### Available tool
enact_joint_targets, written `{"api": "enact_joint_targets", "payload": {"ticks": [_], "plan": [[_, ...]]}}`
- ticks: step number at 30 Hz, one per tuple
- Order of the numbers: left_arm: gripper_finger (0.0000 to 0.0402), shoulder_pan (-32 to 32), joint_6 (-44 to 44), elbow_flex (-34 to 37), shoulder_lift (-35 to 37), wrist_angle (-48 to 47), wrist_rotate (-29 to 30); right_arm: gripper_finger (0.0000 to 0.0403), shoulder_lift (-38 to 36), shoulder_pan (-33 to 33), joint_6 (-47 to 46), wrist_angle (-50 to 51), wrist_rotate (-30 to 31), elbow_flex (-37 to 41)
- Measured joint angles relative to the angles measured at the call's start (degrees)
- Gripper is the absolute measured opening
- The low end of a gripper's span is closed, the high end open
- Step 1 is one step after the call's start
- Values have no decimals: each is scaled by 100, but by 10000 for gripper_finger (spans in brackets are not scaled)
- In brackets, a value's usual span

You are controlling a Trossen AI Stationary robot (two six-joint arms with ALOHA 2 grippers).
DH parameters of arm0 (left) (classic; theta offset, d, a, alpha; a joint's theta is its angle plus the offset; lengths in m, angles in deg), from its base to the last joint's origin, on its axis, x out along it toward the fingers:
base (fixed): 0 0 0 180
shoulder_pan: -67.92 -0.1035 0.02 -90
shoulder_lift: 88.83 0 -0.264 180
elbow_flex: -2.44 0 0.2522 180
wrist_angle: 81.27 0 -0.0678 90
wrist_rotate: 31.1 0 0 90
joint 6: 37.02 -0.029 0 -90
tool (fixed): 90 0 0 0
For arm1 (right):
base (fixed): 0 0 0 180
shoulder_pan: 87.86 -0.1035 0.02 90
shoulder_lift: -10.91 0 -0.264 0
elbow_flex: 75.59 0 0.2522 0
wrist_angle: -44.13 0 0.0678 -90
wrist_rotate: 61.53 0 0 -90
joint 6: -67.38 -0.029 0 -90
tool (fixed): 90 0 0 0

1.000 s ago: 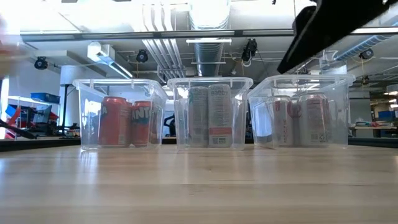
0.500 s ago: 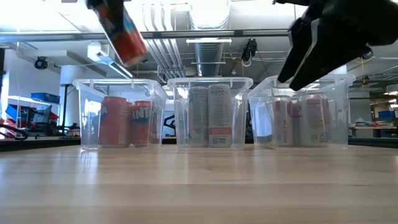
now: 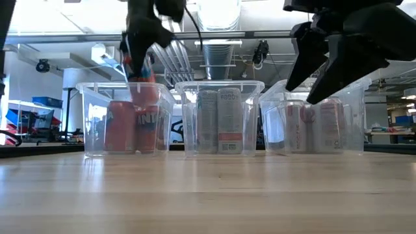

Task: Sort soda cans
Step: Put the red soda can into the left transparent bin

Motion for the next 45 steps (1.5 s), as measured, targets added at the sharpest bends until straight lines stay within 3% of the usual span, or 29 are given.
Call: {"api": "enact_joint_targets", "payload": {"ticks": [9, 17, 26, 31, 45], "plan": [[278, -105, -528, 7, -747, 28, -72, 364, 2, 128, 371, -2, -473, 4], [278, -117, -830, 9, -1243, 116, -96, 364, 2, 139, 427, -3, -493, 13], [283, -227, -776, 9, -1699, 178, -186, 364, 7, 137, 180, -12, -912, 13], [314, -254, -608, 7, -1829, 225, -281, 364, 7, 130, 138, -12, -1170, 13], [332, -252, -507, 5, -1844, 250, -612, 364, -75, -78, 184, 360, -1232, -381]]}}
